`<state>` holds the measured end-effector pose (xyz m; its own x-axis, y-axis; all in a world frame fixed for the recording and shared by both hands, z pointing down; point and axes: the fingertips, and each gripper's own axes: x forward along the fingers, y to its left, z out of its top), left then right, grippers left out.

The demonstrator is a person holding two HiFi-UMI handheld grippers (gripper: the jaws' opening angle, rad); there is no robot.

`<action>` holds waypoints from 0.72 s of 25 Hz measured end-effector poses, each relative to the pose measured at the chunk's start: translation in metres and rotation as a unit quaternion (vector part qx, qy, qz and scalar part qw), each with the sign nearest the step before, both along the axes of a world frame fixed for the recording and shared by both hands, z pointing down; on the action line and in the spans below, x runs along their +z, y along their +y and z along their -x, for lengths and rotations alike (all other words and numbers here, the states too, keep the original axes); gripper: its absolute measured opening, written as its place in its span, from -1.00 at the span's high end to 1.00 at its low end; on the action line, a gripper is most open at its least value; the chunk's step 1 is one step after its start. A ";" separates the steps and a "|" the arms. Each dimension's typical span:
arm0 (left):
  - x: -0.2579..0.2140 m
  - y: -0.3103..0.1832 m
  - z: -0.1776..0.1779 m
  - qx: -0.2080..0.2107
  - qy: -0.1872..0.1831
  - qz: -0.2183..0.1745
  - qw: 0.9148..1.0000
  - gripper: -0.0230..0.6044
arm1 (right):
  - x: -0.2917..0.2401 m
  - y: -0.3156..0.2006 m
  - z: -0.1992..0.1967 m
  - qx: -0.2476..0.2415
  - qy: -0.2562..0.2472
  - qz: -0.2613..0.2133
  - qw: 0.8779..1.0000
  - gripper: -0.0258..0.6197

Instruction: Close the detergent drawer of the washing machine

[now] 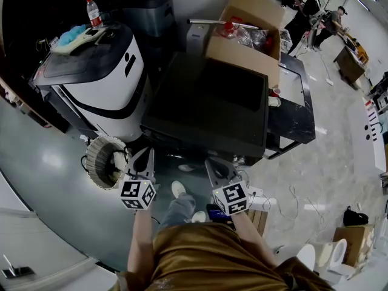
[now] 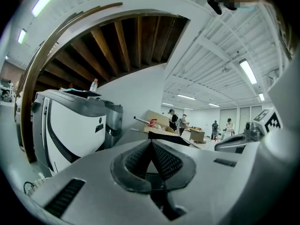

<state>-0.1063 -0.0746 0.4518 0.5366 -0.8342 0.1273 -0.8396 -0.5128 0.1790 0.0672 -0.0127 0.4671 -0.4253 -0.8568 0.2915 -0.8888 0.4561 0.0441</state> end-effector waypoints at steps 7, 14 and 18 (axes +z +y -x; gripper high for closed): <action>0.000 0.001 0.005 -0.010 0.000 0.003 1.000 0.85 | -0.001 -0.001 0.001 -0.004 0.000 -0.001 1.000 0.88; 0.003 0.003 0.015 -0.034 -0.005 0.008 0.999 0.85 | -0.004 0.002 0.006 -0.016 0.001 -0.005 1.000 0.88; -0.002 0.004 0.013 -0.036 -0.002 0.002 0.999 0.85 | -0.006 0.002 0.003 -0.017 0.001 -0.007 1.000 0.88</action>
<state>-0.1197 -0.0708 0.4496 0.4754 -0.8698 0.1321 -0.8746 -0.4511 0.1775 0.0645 -0.0103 0.4611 -0.4536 -0.8456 0.2815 -0.8725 0.4857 0.0530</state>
